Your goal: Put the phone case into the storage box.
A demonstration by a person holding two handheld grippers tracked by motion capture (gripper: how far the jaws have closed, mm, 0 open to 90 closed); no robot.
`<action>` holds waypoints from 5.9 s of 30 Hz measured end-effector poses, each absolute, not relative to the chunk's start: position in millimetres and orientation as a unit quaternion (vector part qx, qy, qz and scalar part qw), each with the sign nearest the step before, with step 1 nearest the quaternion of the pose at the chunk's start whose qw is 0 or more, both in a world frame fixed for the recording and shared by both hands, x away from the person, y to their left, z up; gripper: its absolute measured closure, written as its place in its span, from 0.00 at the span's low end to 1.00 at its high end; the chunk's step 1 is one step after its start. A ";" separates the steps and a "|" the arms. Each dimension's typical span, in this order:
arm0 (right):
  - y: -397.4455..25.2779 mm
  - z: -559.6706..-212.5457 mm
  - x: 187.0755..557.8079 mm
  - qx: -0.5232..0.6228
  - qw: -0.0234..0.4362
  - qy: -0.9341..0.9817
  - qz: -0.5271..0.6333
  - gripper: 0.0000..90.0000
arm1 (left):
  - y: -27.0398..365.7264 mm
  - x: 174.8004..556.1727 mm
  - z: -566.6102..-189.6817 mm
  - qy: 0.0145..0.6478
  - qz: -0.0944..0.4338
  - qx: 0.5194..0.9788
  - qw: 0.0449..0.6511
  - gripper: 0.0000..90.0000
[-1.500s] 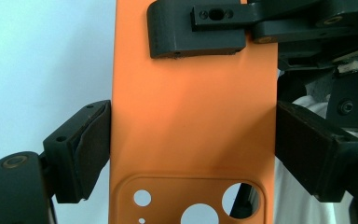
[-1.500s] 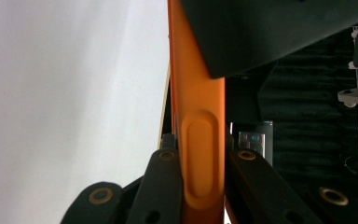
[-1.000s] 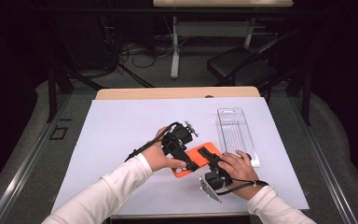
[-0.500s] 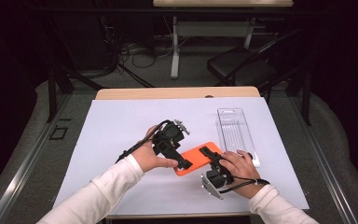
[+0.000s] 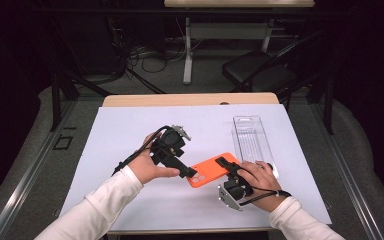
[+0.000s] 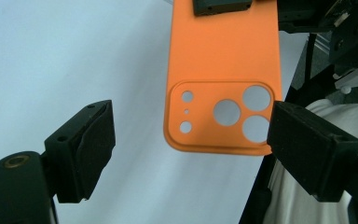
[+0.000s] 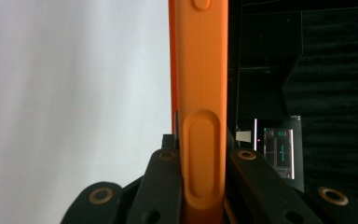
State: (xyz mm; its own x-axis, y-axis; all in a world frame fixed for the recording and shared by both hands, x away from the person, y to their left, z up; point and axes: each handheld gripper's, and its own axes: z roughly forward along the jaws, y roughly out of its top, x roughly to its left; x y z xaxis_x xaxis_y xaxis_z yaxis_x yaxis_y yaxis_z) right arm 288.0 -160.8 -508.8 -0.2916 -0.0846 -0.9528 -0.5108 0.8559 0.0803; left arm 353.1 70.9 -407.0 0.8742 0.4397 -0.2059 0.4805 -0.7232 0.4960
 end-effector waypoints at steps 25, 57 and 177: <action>-172.8 -498.1 293.9 -0.099 0.482 0.819 0.296 0.96 | 97.7 346.7 -400.1 0.255 -0.021 0.920 0.297 0.19; -178.5 -483.4 308.5 0.029 0.317 0.840 0.439 0.96 | 101.0 341.0 -395.4 0.249 -0.013 0.909 0.334 0.33; -175.2 -485.0 317.6 0.118 0.226 0.825 0.504 0.83 | 82.0 348.1 -414.7 0.281 -0.001 0.861 0.423 0.90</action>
State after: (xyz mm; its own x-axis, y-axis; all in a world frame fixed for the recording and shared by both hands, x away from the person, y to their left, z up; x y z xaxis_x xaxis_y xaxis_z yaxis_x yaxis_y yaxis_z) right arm 317.6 -175.2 -485.0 -0.8706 0.4215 -0.2537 -0.0334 0.4638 0.8853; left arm 348.1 82.0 -414.7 0.8418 0.4838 -0.2394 0.4851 -0.4835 0.7286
